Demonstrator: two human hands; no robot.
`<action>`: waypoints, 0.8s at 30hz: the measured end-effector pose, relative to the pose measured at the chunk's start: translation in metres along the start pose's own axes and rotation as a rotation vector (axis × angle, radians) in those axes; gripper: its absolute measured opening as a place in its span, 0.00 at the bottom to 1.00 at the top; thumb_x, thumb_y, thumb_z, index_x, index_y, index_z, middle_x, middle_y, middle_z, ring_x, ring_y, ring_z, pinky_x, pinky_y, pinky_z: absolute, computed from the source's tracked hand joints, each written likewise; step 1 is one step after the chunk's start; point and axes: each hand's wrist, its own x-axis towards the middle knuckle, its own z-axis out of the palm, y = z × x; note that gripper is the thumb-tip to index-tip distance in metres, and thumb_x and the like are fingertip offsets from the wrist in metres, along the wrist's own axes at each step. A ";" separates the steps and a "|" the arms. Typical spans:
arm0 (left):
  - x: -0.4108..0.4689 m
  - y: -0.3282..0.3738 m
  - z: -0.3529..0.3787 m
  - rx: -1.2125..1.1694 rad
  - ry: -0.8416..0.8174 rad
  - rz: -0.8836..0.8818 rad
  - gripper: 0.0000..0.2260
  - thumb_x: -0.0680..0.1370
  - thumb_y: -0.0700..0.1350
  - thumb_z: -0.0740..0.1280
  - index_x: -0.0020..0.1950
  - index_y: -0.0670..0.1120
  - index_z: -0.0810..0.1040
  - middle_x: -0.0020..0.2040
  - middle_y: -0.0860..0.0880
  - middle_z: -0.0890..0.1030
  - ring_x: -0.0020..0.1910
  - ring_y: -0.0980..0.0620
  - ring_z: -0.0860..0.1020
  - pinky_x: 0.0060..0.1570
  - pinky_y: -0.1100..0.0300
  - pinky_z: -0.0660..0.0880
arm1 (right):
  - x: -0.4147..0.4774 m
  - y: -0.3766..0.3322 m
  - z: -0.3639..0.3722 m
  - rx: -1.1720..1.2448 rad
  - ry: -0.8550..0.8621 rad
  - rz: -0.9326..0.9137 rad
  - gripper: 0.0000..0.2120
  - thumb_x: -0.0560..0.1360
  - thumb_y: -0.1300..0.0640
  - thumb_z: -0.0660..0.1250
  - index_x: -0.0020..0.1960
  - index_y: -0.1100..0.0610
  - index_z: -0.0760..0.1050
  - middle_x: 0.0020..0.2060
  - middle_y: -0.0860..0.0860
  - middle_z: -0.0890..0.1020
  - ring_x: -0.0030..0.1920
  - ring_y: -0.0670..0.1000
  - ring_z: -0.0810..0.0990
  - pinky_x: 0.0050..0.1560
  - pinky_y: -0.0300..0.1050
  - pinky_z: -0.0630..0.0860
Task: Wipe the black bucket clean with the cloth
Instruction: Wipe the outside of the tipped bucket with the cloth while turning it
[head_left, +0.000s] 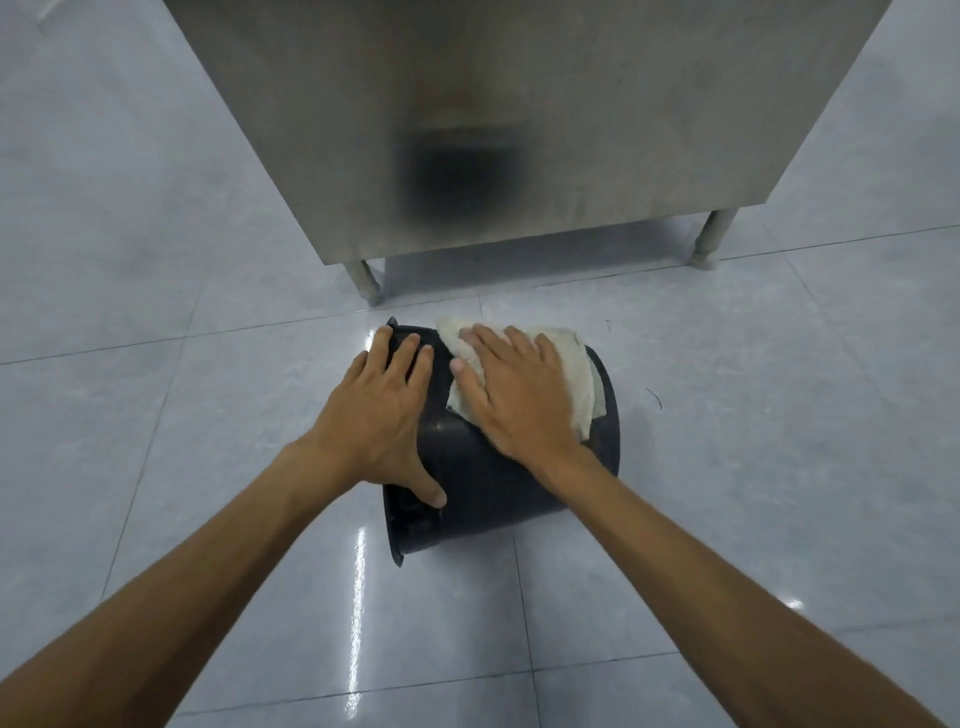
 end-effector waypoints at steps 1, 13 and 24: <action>0.003 -0.002 -0.001 -0.005 -0.005 0.008 0.70 0.52 0.80 0.68 0.80 0.42 0.45 0.80 0.43 0.50 0.78 0.39 0.41 0.76 0.46 0.51 | -0.019 -0.003 0.006 -0.013 0.077 -0.005 0.27 0.86 0.40 0.49 0.76 0.52 0.72 0.74 0.50 0.75 0.75 0.57 0.70 0.77 0.60 0.60; 0.006 -0.004 -0.001 0.123 0.021 0.078 0.68 0.56 0.81 0.65 0.79 0.39 0.44 0.80 0.41 0.48 0.70 0.44 0.33 0.68 0.51 0.37 | -0.046 0.017 0.015 -0.113 0.170 0.007 0.28 0.86 0.39 0.48 0.78 0.51 0.69 0.76 0.49 0.73 0.77 0.56 0.68 0.78 0.61 0.60; 0.008 -0.001 -0.005 0.034 -0.062 -0.001 0.69 0.52 0.80 0.68 0.79 0.42 0.44 0.80 0.44 0.49 0.77 0.36 0.40 0.76 0.43 0.54 | -0.051 0.003 0.007 0.014 0.055 0.075 0.27 0.86 0.41 0.45 0.80 0.49 0.65 0.80 0.47 0.67 0.81 0.57 0.60 0.81 0.62 0.50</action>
